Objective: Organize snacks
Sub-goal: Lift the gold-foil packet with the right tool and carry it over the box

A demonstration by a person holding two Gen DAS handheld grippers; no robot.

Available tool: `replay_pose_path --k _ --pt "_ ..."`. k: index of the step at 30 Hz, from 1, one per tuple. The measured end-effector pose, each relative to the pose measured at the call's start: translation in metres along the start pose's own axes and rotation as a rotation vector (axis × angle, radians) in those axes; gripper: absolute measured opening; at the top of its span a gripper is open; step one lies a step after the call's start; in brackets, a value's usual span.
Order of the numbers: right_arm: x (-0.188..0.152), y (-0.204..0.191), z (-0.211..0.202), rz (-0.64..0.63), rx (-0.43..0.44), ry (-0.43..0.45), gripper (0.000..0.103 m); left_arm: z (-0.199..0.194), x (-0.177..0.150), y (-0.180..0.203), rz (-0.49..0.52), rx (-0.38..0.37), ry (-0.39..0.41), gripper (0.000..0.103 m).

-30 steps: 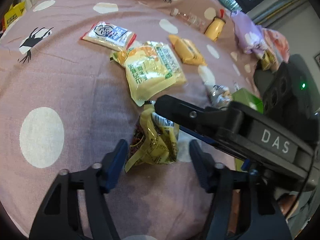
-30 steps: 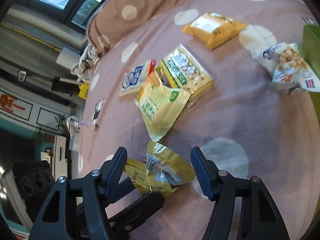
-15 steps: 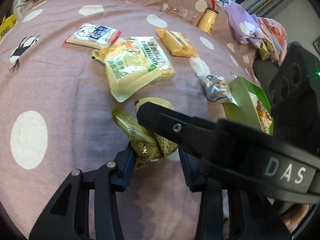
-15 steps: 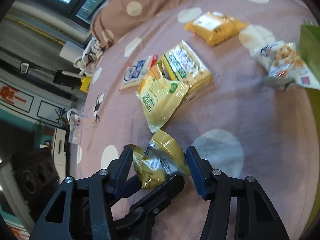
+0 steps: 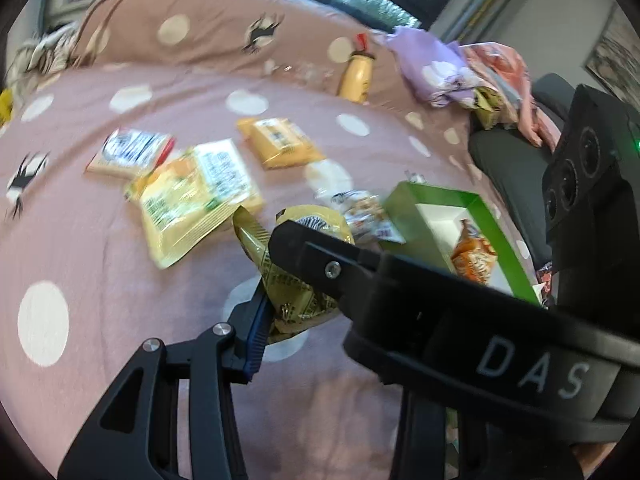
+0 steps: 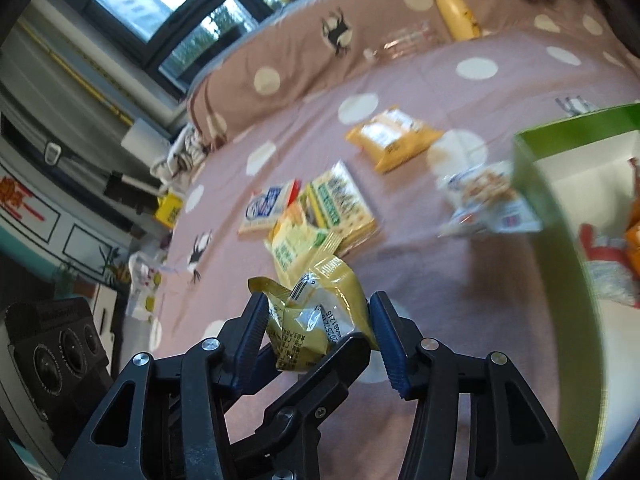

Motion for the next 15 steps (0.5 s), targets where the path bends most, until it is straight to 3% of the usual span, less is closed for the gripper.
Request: replay_pose_path --k 15 --pt "0.006 0.073 -0.068 0.124 -0.052 0.122 0.056 0.023 -0.012 0.086 0.164 -0.078 0.030 0.040"
Point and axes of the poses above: each gripper's, at about its wrist camera, not at the fingertips, and z roughly the way its jaws point, y to its right, x to its top, the point moved 5 cm from there along z, roughly the way its jaws point, and after that the axes turned 15 degrees about -z, right-handed, at the moved point
